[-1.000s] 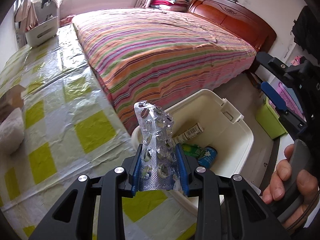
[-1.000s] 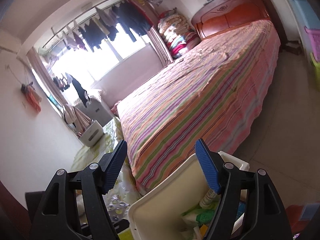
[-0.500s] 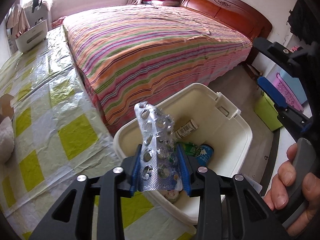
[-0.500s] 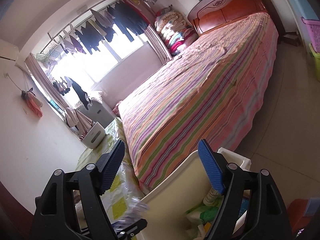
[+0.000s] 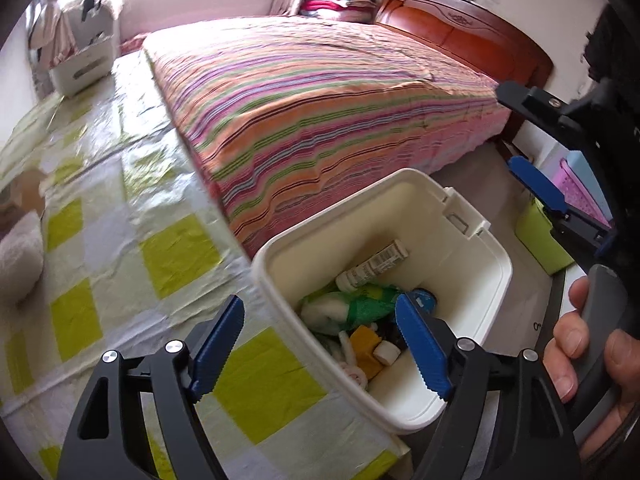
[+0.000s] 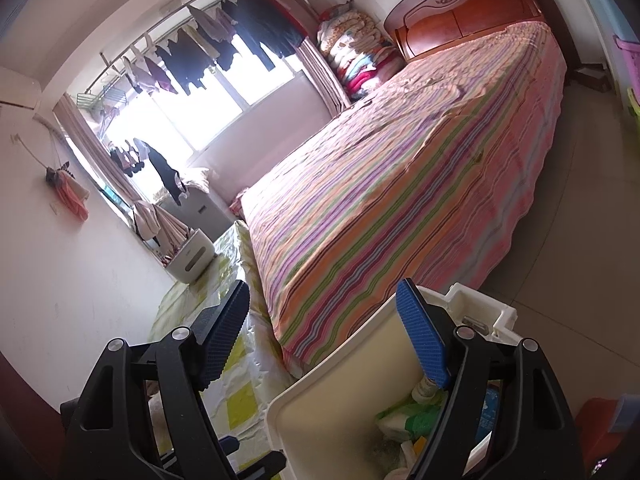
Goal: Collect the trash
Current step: 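Move both tools back toward the remaining items on the table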
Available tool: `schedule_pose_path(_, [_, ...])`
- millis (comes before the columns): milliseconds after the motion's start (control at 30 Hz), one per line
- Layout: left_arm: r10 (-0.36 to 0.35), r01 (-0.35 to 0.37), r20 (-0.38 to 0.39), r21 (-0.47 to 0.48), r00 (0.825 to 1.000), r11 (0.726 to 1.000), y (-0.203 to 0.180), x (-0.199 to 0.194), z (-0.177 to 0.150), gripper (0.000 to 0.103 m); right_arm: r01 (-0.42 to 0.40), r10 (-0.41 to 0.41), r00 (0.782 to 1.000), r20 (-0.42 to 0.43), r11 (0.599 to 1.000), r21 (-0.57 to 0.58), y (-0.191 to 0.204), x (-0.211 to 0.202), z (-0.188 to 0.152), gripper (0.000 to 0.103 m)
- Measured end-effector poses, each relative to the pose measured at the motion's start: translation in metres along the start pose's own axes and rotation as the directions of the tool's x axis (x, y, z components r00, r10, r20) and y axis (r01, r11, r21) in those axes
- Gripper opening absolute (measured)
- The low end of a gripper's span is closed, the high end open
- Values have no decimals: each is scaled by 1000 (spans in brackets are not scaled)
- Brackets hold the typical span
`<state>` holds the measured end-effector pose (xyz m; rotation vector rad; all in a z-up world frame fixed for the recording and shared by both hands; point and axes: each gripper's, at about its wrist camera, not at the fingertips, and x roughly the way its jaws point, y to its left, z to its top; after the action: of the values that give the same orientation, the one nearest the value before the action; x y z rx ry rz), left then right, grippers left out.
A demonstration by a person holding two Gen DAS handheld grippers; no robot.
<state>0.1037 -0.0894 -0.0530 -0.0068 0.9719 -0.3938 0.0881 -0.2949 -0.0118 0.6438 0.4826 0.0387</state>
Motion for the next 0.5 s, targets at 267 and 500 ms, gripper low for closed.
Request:
schedule_pose_path(267, [2,-3,-7,-100,1000,995,35,-7,-13,76,2,-3,999,-38,999,-38,10,12,-7,75])
schedule_pose_path(500, [45,-39,43,-136,998,990,70,-29,-20,76,-17,7,996,-91,994,-107,37,26,-24,75])
